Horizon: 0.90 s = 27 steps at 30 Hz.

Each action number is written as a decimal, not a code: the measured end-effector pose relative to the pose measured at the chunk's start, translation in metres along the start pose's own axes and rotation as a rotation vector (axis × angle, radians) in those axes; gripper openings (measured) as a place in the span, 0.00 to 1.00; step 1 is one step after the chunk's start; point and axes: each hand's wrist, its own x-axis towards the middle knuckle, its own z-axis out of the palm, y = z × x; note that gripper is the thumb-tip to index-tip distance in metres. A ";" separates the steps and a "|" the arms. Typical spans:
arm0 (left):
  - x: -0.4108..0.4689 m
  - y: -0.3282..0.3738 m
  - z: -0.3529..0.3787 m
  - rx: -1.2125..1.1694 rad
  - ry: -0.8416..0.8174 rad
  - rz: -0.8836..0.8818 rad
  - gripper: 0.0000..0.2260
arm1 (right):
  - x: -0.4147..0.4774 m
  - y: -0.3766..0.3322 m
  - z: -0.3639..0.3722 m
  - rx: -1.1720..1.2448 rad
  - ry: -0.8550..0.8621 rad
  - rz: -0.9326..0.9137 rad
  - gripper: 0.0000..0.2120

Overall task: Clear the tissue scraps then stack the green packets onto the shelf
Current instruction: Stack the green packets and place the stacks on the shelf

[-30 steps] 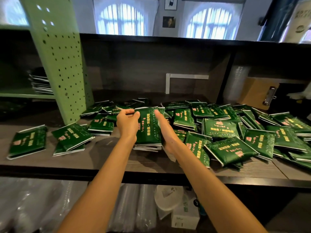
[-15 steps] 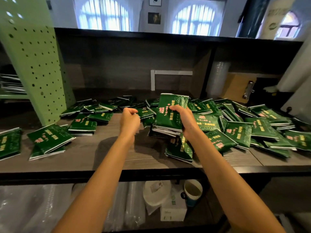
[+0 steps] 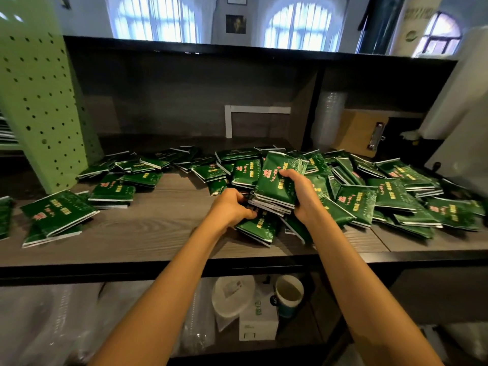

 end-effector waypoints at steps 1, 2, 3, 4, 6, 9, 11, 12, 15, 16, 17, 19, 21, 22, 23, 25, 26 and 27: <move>0.000 -0.002 -0.004 -0.036 0.027 -0.005 0.09 | 0.001 0.001 -0.001 0.002 -0.002 0.003 0.14; 0.000 -0.004 -0.009 -0.075 0.054 -0.010 0.06 | 0.002 0.003 0.000 0.002 0.007 -0.002 0.18; 0.000 -0.008 -0.015 -0.107 0.085 -0.018 0.06 | 0.003 0.004 0.003 0.000 0.013 -0.015 0.24; 0.003 -0.013 -0.021 -0.136 0.125 -0.026 0.08 | 0.004 0.005 0.007 -0.007 0.013 -0.031 0.31; 0.009 -0.024 -0.034 -0.187 0.225 -0.030 0.10 | 0.002 0.008 0.016 -0.008 0.010 -0.056 0.44; 0.015 -0.035 -0.052 -0.297 0.411 -0.054 0.11 | 0.004 0.012 0.031 -0.014 -0.006 -0.079 0.41; 0.016 -0.037 -0.063 -0.339 0.562 -0.052 0.03 | 0.008 0.016 0.044 -0.025 -0.034 -0.071 0.40; 0.016 -0.038 -0.068 -0.364 0.628 -0.044 0.00 | 0.010 0.018 0.052 -0.039 -0.047 -0.068 0.40; 0.015 -0.041 -0.078 -0.439 0.723 -0.023 0.01 | 0.010 0.023 0.075 -0.070 -0.090 -0.063 0.45; 0.015 -0.041 -0.079 -0.470 0.729 -0.012 0.02 | 0.011 0.024 0.082 -0.068 -0.110 -0.066 0.45; 0.015 -0.041 -0.080 -0.506 0.724 -0.002 0.02 | 0.010 0.024 0.088 -0.071 -0.128 -0.060 0.45; 0.015 -0.041 -0.082 -0.568 0.724 0.017 0.03 | 0.015 0.026 0.098 -0.098 -0.142 -0.060 0.43; 0.017 -0.045 -0.085 -0.607 0.758 0.018 0.04 | 0.020 0.026 0.104 -0.104 -0.162 -0.054 0.41; 0.018 -0.047 -0.088 -0.616 0.778 0.013 0.05 | 0.021 0.026 0.106 -0.102 -0.169 -0.044 0.41; 0.019 -0.049 -0.090 -0.621 0.794 0.007 0.07 | 0.021 0.026 0.108 -0.096 -0.170 -0.042 0.40; 0.022 -0.051 -0.092 -0.640 0.815 0.012 0.10 | 0.021 0.027 0.109 -0.077 -0.173 -0.037 0.41; 0.023 -0.052 -0.093 -0.654 0.817 0.020 0.10 | 0.024 0.029 0.109 -0.075 -0.177 -0.028 0.41; 0.025 -0.053 -0.092 -0.665 0.802 0.030 0.09 | 0.025 0.029 0.110 -0.077 -0.179 -0.030 0.42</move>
